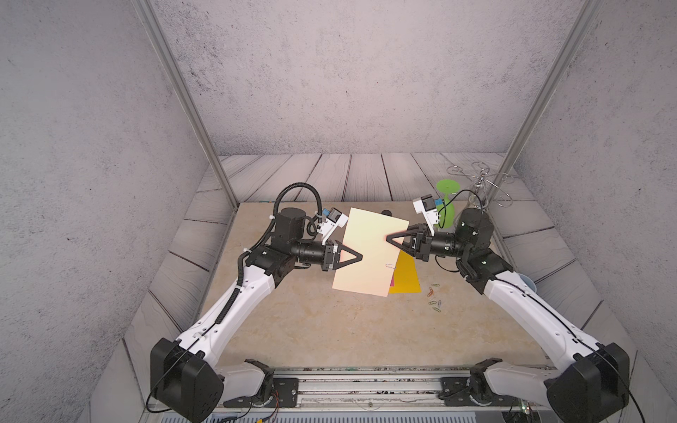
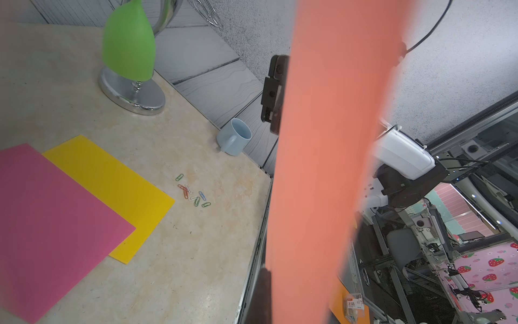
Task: Unclip the paperclips from the documents
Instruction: Adjust the document.
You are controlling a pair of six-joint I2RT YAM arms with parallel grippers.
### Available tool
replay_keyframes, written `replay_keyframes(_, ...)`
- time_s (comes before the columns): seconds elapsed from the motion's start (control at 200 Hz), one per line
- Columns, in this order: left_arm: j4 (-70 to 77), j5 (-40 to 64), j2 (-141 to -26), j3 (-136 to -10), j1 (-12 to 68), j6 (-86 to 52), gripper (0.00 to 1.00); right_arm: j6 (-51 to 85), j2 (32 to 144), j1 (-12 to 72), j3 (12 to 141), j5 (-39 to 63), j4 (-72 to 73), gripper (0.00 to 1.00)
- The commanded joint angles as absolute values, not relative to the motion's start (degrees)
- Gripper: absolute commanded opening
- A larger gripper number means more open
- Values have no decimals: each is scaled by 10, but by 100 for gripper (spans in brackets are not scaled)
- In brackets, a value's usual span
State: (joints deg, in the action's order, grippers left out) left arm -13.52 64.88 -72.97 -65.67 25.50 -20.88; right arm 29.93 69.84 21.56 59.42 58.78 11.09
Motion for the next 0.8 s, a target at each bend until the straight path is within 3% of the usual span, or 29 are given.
replay_keyframes(0.0, -118, 650, -719, -661, 250, -207, 0, 280, 697, 214, 609, 587, 80, 46)
replay_keyframes(0.12, -119, 648, -716, -666, 248, -203, 0, 279, 700, 214, 593, 606, 70, 58)
replay_keyframes(0.27, -121, 646, -715, -670, 244, -199, 0, 325, 709, 216, 546, 642, 117, 62)
replay_keyframes(0.621, -129, 646, -723, -683, 243, -192, 0, 333, 690, 227, 506, 654, 129, 61)
replay_keyframes(0.796, -147, 640, -722, -689, 243, -180, 0, 344, 685, 227, 500, 657, 141, 50)
